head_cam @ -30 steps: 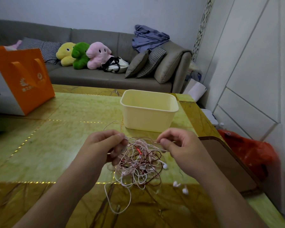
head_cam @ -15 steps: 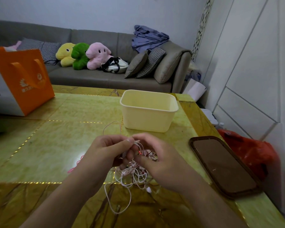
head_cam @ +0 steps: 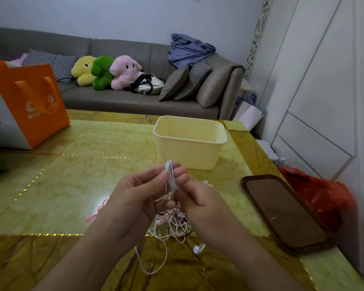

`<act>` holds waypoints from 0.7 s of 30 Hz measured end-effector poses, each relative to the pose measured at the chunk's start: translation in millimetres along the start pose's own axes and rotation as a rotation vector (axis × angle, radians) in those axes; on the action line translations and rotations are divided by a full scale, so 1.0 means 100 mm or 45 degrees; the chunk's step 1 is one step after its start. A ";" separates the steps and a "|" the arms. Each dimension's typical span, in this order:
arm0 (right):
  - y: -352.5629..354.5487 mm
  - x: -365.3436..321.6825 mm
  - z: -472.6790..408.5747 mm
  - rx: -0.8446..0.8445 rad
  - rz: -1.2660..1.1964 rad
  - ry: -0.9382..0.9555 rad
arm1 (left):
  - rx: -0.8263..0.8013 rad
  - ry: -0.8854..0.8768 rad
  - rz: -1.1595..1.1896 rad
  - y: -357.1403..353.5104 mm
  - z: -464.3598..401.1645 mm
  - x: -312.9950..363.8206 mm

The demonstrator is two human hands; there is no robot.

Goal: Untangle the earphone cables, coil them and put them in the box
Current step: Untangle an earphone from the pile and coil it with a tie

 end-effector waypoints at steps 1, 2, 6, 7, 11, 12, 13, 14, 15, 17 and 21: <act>-0.03 0.00 0.01 -0.038 0.059 -0.028 | 0.030 -0.038 -0.023 0.00 0.00 0.01; -0.05 0.00 0.02 -0.065 0.131 -0.040 | 0.066 -0.078 -0.089 0.01 0.00 0.01; 0.00 -0.07 0.03 -0.089 0.247 -0.021 | 0.213 -0.233 -0.738 0.12 -0.03 0.00; 0.04 -0.09 0.03 -0.069 0.232 -0.008 | 0.174 -0.247 -0.865 0.14 -0.04 -0.02; 0.21 -0.17 0.04 0.087 0.172 0.091 | -0.055 -0.139 -1.158 0.13 -0.04 -0.11; 0.25 -0.16 0.04 0.143 0.163 0.108 | -0.098 -0.096 -1.145 0.12 -0.04 -0.12; 0.28 -0.15 0.04 0.188 0.143 0.115 | -0.133 -0.057 -1.071 0.11 -0.05 -0.14; 0.30 -0.14 0.03 0.221 0.101 0.107 | -0.156 -0.015 -0.944 0.09 -0.04 -0.15; 0.32 -0.13 0.02 0.243 0.048 0.100 | -0.168 0.027 -0.784 0.08 -0.04 -0.16; 0.32 -0.14 0.01 0.253 -0.056 0.086 | -0.189 0.081 -0.496 0.06 -0.03 -0.14; 0.24 -0.04 0.00 0.187 -0.014 0.019 | -0.153 0.017 -0.206 0.02 0.00 -0.08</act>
Point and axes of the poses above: each hand's wrist, its own z-axis away from the middle knuckle, its own y-axis out of the back of the hand, x = y × z, the point moved 3 cm from there along -z, towards the middle knuckle, and after that the axes turned 12 degrees about -z, right-handed, at the moved point
